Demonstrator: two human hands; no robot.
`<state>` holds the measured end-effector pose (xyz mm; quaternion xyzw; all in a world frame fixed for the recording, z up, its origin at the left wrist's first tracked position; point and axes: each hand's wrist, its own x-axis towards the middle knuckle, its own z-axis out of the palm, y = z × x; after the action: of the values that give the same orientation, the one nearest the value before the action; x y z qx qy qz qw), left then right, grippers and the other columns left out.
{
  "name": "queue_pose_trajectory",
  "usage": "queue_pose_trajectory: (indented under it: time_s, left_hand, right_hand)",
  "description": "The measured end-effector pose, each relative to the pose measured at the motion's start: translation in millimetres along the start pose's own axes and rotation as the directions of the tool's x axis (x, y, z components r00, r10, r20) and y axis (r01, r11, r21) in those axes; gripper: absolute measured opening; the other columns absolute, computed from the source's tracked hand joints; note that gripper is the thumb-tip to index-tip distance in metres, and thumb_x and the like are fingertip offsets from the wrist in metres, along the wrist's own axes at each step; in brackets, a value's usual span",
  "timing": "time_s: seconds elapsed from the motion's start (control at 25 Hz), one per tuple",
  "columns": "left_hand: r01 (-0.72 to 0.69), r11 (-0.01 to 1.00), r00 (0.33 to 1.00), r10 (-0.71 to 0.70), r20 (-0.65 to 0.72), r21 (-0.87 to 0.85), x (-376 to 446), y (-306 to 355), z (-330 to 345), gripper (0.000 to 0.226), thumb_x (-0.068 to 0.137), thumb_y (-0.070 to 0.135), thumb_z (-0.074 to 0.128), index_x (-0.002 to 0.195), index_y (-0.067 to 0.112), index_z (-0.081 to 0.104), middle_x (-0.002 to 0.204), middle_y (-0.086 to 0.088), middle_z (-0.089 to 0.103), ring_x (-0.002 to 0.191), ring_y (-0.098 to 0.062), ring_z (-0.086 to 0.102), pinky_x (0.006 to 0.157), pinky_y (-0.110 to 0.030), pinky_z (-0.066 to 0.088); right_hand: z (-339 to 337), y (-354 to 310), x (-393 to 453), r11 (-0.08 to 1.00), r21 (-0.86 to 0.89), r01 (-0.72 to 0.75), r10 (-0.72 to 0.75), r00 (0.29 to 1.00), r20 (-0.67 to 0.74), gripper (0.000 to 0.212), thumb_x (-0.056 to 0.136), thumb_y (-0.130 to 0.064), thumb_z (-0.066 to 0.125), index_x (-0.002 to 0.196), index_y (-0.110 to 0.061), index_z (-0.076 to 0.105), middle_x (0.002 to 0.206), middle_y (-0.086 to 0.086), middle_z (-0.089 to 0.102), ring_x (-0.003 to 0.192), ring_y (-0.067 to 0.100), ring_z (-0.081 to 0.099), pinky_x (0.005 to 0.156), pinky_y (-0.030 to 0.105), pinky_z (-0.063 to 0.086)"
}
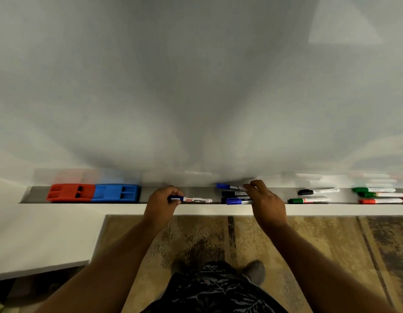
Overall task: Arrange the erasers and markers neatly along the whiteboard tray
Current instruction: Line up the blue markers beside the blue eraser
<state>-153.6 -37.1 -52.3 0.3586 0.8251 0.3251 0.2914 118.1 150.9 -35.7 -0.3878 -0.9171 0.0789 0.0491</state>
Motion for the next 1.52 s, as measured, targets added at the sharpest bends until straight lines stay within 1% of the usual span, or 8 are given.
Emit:
queue_pose_trajectory:
  time_s: [0.32,0.64,0.84,0.96,1.12,1.32,1.4,1.52]
  left_hand:
    - [0.081,0.991,0.997,-0.081,-0.001,-0.102,9,-22,-7,0.044,0.089,-0.003,0.072,0.125,0.021,0.067,0.126,0.002,0.071,0.114,-0.013,0.065,0.104,-0.033,0.053]
    - [0.058,0.991,0.997,-0.062,-0.034,-0.121,9,-34,-16,0.042,0.089,-0.003,0.072,0.128,0.013,0.067,0.128,-0.005,0.07,0.114,-0.013,0.064,0.098,-0.019,0.047]
    - [0.049,0.992,0.997,-0.055,-0.052,-0.114,7,-37,-14,0.042,0.088,-0.001,0.075,0.126,0.015,0.069,0.125,-0.001,0.071,0.111,-0.011,0.065,0.099,-0.022,0.05]
    - [0.064,0.98,0.996,-0.074,-0.042,-0.19,9,-39,-17,0.044,0.086,-0.002,0.077,0.126,0.015,0.069,0.123,0.002,0.072,0.109,-0.008,0.067,0.1,-0.025,0.054]
    - [0.085,0.961,0.994,-0.101,-0.047,-0.264,8,-42,-20,0.044,0.085,-0.003,0.076,0.124,0.016,0.068,0.118,0.005,0.072,0.108,-0.003,0.067,0.1,-0.029,0.057]
    - [0.064,0.973,0.99,-0.091,-0.112,-0.22,5,-40,-18,0.044,0.084,-0.001,0.079,0.125,0.012,0.069,0.121,-0.001,0.072,0.109,-0.01,0.067,0.094,-0.016,0.052]
    - [0.033,0.988,0.989,-0.054,-0.139,-0.154,3,-36,-15,0.043,0.085,0.0,0.079,0.125,0.01,0.069,0.121,-0.004,0.071,0.108,-0.011,0.066,0.089,-0.008,0.046]
    - [0.012,0.997,0.985,-0.025,-0.169,-0.081,0,-31,-14,0.038,0.085,0.002,0.079,0.122,0.009,0.07,0.119,-0.006,0.072,0.106,-0.016,0.068,0.091,-0.018,0.05]
  right_hand:
    - [22,-101,21,0.984,0.142,0.109,-0.114,0.993,0.034,0.039,0.087,-0.011,0.074,0.123,-0.025,0.068,0.121,-0.005,0.061,0.068,0.013,0.065,0.053,0.021,0.051]
    - [54,-147,36,0.988,0.147,0.048,-0.074,0.982,0.174,0.042,0.087,-0.017,0.074,0.125,-0.032,0.062,0.129,-0.009,0.055,0.076,0.016,0.068,0.063,0.031,0.061]
    - [46,-141,16,0.932,0.355,-0.072,0.035,0.993,0.109,0.032,0.09,-0.046,0.059,0.111,-0.03,0.041,0.109,-0.008,0.043,0.076,0.005,0.051,0.061,0.022,0.043]
    - [44,-135,6,0.896,0.437,-0.075,0.056,0.997,0.057,0.01,0.101,-0.027,0.048,0.11,-0.026,0.046,0.109,-0.004,0.047,0.081,0.01,0.051,0.065,0.031,0.046]
    - [52,-139,12,0.948,0.304,-0.095,0.095,0.995,0.016,0.041,0.095,-0.004,0.057,0.129,-0.027,0.055,0.13,-0.002,0.055,0.114,0.02,0.054,0.093,0.037,0.05]
    - [58,-156,29,0.98,0.197,0.013,0.019,0.987,-0.162,0.04,0.085,-0.004,0.073,0.117,-0.028,0.072,0.121,-0.007,0.071,0.12,0.023,0.058,0.097,0.044,0.043]
    - [59,-161,30,0.975,0.221,0.02,0.018,0.986,-0.167,0.044,0.084,0.002,0.068,0.118,-0.025,0.074,0.122,-0.006,0.072,0.121,0.023,0.059,0.101,0.045,0.045]
    - [61,-159,21,0.897,0.422,-0.133,0.187,0.979,-0.087,0.046,0.089,0.006,0.062,0.128,-0.017,0.07,0.133,0.001,0.065,0.126,0.023,0.054,0.105,0.044,0.051]
